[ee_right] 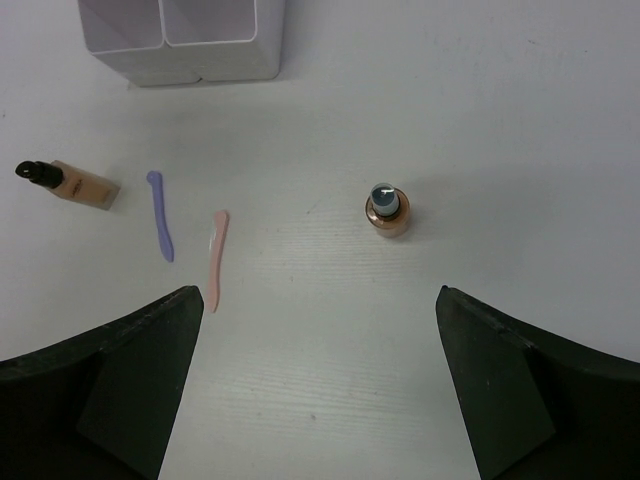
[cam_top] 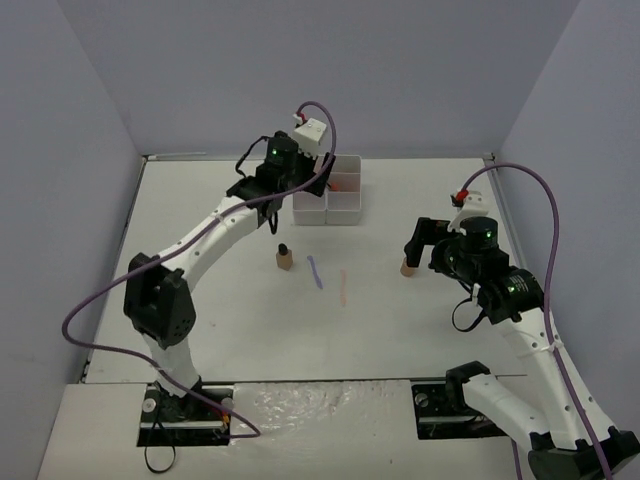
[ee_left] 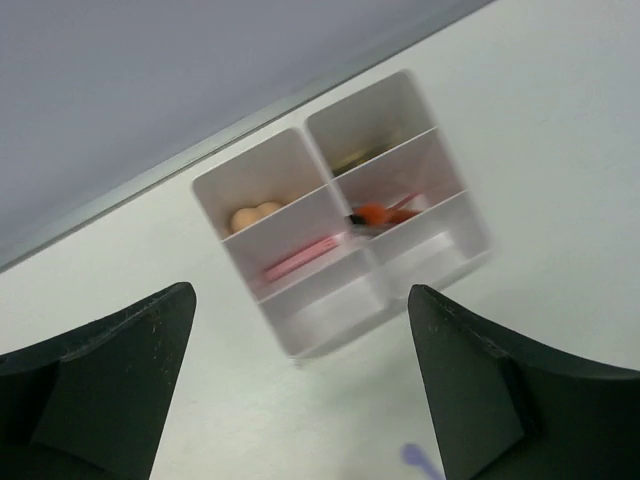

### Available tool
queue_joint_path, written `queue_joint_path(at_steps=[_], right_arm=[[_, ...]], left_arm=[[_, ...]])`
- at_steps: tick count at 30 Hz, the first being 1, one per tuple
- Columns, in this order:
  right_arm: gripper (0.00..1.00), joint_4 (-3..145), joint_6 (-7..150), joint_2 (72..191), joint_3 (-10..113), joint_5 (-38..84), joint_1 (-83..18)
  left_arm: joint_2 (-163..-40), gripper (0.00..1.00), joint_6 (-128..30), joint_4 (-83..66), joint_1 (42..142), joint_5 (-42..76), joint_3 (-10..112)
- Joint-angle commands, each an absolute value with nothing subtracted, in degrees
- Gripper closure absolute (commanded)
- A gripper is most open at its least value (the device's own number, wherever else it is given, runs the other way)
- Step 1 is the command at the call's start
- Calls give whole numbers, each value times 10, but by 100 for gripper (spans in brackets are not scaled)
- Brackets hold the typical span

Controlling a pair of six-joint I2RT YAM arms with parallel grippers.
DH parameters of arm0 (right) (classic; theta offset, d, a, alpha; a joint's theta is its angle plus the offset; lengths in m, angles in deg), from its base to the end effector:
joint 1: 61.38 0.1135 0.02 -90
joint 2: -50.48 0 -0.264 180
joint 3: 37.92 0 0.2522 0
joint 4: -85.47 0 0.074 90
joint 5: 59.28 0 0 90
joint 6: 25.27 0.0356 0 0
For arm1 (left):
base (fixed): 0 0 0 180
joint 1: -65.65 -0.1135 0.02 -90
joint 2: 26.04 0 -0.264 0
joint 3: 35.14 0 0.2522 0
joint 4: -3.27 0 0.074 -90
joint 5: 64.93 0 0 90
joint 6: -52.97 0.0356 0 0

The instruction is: Organize the makeup

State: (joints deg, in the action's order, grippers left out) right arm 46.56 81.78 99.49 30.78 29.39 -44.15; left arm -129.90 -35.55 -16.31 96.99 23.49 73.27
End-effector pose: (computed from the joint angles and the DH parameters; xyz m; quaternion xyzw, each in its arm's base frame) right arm 0.1791 0.0564 0.3617 -0.0080 0.8152 0.1797 0.5506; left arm 0.3757 -0.2299 0.3614 0.2322 0.7587 -0.1673 0.5851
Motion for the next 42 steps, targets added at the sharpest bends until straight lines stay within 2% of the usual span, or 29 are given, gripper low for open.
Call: queue_joint_path(at_steps=[1,5,14,18,28,42], right_arm=[[0,483,808,991,326,275,-444],[0,483,804,984,318,261,-444],[0,483,791,972,307,245,-443],[0,483,788,964,302,240,-444],[0,483,787,962,291,230,-444],[0,483,790,965,288,234,-444]], left_arm=[[-1223,13,-531,-239,1060,392,719],[-1211,13,-745,-333,1102,454,679],[-1264,15,-914,-403,1115,486,644],[-1301,20,-934,-422,1113,485,645],[-1360,40,-943,-408,1101,446,649],[-1413,55,-947,-409,1092,427,647]])
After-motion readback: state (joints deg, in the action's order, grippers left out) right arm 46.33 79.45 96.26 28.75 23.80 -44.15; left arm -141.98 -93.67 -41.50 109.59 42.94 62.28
